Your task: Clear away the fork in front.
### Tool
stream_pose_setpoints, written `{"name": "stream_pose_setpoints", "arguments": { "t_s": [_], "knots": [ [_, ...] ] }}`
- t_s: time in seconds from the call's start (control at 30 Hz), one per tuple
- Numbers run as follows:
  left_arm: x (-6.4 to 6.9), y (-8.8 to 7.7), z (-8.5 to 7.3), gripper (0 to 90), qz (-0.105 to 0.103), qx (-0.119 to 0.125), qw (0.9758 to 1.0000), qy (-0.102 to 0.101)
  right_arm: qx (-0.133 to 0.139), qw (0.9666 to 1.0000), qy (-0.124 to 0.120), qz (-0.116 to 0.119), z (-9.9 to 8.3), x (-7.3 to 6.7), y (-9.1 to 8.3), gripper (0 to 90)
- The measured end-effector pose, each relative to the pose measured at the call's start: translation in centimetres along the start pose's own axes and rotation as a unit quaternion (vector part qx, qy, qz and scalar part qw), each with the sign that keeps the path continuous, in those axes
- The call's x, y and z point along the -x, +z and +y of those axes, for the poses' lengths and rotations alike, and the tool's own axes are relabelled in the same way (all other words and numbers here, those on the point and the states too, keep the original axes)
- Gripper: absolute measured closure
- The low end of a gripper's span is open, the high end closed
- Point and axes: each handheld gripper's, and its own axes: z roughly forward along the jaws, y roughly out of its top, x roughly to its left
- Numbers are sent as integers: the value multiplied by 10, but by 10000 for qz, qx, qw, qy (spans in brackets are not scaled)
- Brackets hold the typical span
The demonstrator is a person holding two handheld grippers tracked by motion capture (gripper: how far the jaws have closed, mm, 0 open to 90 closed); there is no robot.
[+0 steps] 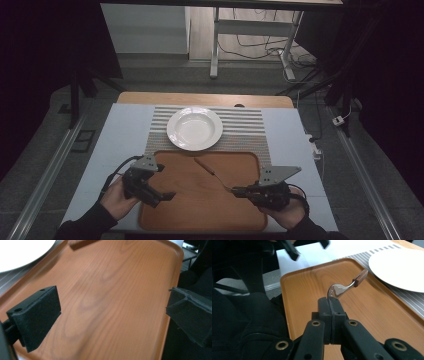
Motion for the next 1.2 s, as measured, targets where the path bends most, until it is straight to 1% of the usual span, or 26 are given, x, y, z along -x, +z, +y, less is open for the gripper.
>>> {"name": "stream_pose_setpoints", "arguments": {
  "t_s": [0.13,0.17,0.2,0.3,0.33,0.37,0.47,0.53,0.57,0.63,0.67,0.7,0.73,0.8,0.83,0.87,0.9,0.93,0.97,1.0,1.03,1.07,1.1,1.13,1.17,1.2],
  "knots": [
    [-4,11,13,0,-34,-104,9997,224,28,9998,9,192,0,0,3,900],
    [-4,13,15,0,-67,-127,9995,272,28,9998,9,192,0,0,3,900],
    [-5,15,18,4,-103,-149,9993,319,47,9995,-2,302,0,0,4,900],
    [-6,22,24,7,-268,-174,9983,496,59,9992,-4,386,0,-1,6,900],
    [-6,24,26,9,-310,-193,9978,553,67,9986,-43,514,1,-1,7,900],
    [-6,26,28,9,-347,-208,9971,637,67,9986,-43,514,1,-1,7,900],
    [-5,30,32,11,-422,-257,9945,921,56,9978,-80,652,2,-2,11,900],
    [-4,33,33,17,-507,-274,9930,1035,5,9966,-138,816,3,-4,15,900],
    [-3,34,34,17,-525,-274,9925,1066,5,9966,-138,816,3,-4,15,900],
    [0,36,33,55,-529,-329,9911,1178,-40,9950,-207,975,4,-7,18,900],
    [1,37,32,83,-552,-360,9896,1279,-35,9945,-225,1026,5,-7,19,900],
    [2,37,31,83,-542,-401,9880,1386,-35,9945,-225,1026,5,-7,19,900],
    [3,37,31,157,-556,-422,9869,1454,-66,9932,-247,1132,5,-9,21,900],
    [4,37,29,235,-634,-531,9825,1669,-109,9922,-281,1213,5,-10,22,900],
    [5,37,28,235,-658,-587,9801,1780,-109,9922,-281,1213,5,-10,22,900],
    [6,37,27,345,-728,-602,9780,1860,-139,9909,-316,1298,4,-10,23,900],
    [7,37,26,371,-762,-654,9750,1983,-145,9906,-321,1318,4,-11,23,900],
    [10,38,25,411,-815,-723,9704,2155,-158,9900,-334,1365,4,-11,24,900],
    [10,38,25,462,-815,-723,9704,2155,-158,9900,-334,1365,4,-11,24,900],
    [12,38,25,491,-837,-750,9678,2251,-182,9890,-368,1424,5,-11,24,900],
    [14,39,25,491,-851,-761,9663,2308,-182,9890,-368,1424,5,-11,24,900],
    [16,39,25,577,-889,-805,9643,2361,-210,9874,-427,1510,5,-12,25,900],
    [17,40,25,577,-919,-822,9620,2436,-210,9874,-427,1510,5,-12,25,900],
    [19,40,25,659,-955,-838,9600,2497,-231,9862,-483,1564,5,-13,26,900],
    [20,41,25,659,-1007,-859,9576,2559,-231,9862,-483,1564,5,-13,26,900],
    [21,41,24,697,-1014,-876,9551,2644,-280,9853,-497,1610,5,-13,26,900]
  ]
}}
